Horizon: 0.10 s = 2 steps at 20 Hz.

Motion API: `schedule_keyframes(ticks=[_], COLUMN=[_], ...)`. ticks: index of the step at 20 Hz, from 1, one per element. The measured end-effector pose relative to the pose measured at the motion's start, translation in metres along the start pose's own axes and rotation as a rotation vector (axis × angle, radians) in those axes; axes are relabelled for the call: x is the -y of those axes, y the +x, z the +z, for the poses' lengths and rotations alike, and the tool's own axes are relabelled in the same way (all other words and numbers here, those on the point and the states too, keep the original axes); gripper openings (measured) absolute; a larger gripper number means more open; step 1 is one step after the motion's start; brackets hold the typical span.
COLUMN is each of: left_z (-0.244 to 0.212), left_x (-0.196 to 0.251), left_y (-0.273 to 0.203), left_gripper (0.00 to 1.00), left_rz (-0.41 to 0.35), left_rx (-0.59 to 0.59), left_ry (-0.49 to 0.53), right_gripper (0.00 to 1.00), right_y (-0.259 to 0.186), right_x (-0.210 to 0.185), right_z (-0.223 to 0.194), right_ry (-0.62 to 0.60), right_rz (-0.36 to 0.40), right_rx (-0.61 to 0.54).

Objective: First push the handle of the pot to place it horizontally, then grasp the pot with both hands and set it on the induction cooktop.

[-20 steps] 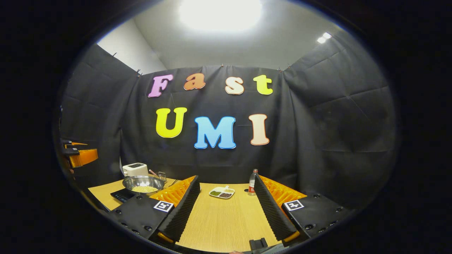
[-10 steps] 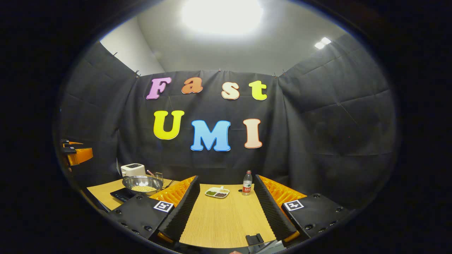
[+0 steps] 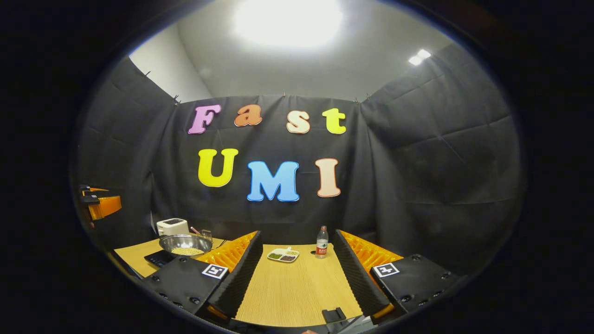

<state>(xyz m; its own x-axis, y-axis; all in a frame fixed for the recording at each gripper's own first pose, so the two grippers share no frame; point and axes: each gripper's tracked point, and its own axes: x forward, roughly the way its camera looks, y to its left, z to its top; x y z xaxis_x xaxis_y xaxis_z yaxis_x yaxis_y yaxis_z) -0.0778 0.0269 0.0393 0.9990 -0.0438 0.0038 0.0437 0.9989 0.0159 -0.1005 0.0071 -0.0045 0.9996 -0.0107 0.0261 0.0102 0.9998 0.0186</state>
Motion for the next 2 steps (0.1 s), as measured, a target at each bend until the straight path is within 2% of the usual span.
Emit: schedule_keyframes(ticks=[2], left_z=[-0.0006], left_x=[0.0023], left_y=[0.0002], left_gripper=[0.74], left_rz=[-0.003], left_rx=[0.001], left_ry=[0.009], right_gripper=[0.98], right_y=[-0.0008], right_x=[0.0013], right_z=[-0.0028], right_ry=[0.002], right_rz=[-0.003], right_rx=[-0.008])
